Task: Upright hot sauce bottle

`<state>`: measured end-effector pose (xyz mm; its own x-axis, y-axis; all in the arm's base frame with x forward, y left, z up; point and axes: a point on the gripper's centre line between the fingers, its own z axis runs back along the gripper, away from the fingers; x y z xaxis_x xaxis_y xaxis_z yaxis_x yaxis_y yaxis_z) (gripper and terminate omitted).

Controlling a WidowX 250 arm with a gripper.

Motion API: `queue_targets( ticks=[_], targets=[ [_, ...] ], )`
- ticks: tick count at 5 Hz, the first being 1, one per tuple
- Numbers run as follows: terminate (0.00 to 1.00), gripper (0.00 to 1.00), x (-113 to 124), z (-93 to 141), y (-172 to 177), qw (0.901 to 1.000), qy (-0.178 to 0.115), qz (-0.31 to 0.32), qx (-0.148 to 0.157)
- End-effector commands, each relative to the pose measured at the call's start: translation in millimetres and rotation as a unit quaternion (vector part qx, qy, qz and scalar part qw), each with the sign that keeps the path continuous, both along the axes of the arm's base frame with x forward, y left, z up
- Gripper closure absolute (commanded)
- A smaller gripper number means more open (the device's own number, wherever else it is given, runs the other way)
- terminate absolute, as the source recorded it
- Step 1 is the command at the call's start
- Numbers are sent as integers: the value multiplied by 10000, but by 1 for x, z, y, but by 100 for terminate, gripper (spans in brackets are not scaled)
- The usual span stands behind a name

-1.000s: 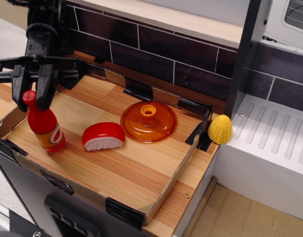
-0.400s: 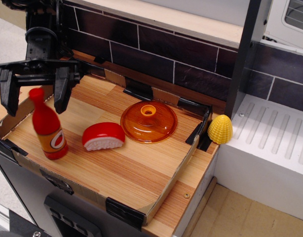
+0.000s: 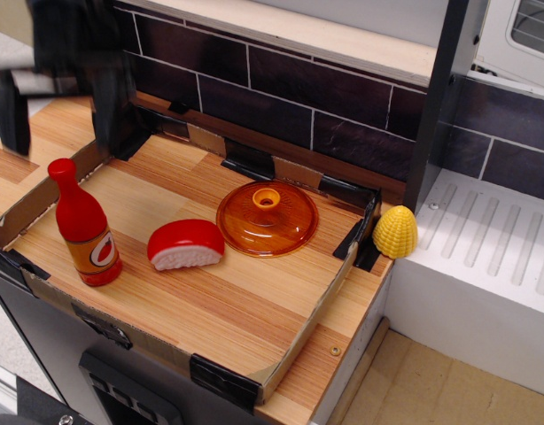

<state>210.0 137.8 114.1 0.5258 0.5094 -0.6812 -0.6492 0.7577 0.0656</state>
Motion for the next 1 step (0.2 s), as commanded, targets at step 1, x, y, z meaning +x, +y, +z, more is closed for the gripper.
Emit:
queue_targets(
  ticks=[1],
  targets=[
    [100,0,8,39,18,9889,-1146,69,942]
  ],
)
